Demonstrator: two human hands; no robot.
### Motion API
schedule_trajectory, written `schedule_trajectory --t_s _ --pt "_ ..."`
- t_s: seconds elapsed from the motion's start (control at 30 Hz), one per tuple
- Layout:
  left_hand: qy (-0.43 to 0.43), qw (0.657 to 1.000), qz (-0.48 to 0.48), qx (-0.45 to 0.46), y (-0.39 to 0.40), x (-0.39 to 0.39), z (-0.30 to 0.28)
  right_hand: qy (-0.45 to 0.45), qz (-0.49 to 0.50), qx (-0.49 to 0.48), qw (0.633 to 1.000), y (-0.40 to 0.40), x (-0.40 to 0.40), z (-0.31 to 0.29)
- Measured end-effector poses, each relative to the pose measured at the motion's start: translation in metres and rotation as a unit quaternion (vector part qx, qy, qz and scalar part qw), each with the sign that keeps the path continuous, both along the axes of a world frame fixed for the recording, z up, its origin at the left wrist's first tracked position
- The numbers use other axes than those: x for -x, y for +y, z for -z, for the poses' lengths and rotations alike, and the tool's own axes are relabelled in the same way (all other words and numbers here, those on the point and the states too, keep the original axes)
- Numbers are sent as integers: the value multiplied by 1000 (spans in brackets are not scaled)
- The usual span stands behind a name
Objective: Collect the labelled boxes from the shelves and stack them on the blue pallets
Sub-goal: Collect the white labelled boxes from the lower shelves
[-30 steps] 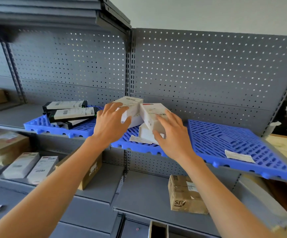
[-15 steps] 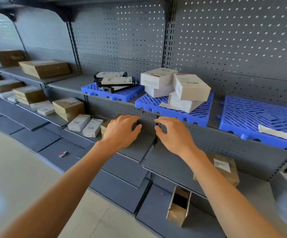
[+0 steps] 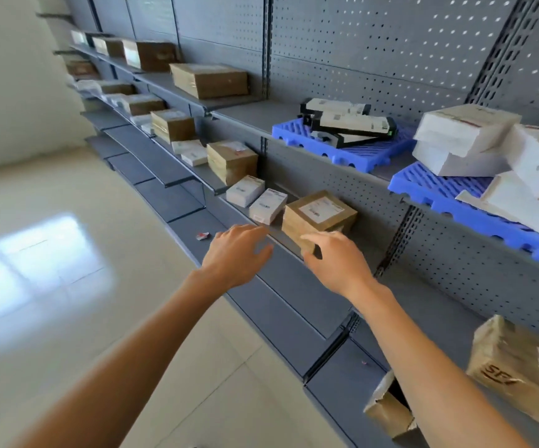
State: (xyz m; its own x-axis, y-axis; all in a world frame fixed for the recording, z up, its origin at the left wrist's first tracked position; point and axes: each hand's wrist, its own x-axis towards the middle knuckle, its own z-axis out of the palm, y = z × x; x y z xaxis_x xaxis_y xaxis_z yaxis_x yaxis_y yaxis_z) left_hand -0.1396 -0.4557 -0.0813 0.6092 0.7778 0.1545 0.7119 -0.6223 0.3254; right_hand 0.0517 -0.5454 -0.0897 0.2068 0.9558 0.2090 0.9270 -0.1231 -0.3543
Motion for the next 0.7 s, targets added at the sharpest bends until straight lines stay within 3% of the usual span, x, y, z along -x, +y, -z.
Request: schedule_trajectory --t_s 0.3,0.7 --pt "-20 997 -62 38 114 107 38 11 -66 63 996 142 99 35" --pt "-19 996 -47 72 235 159 75 61 -19 96 993 255 137 74"
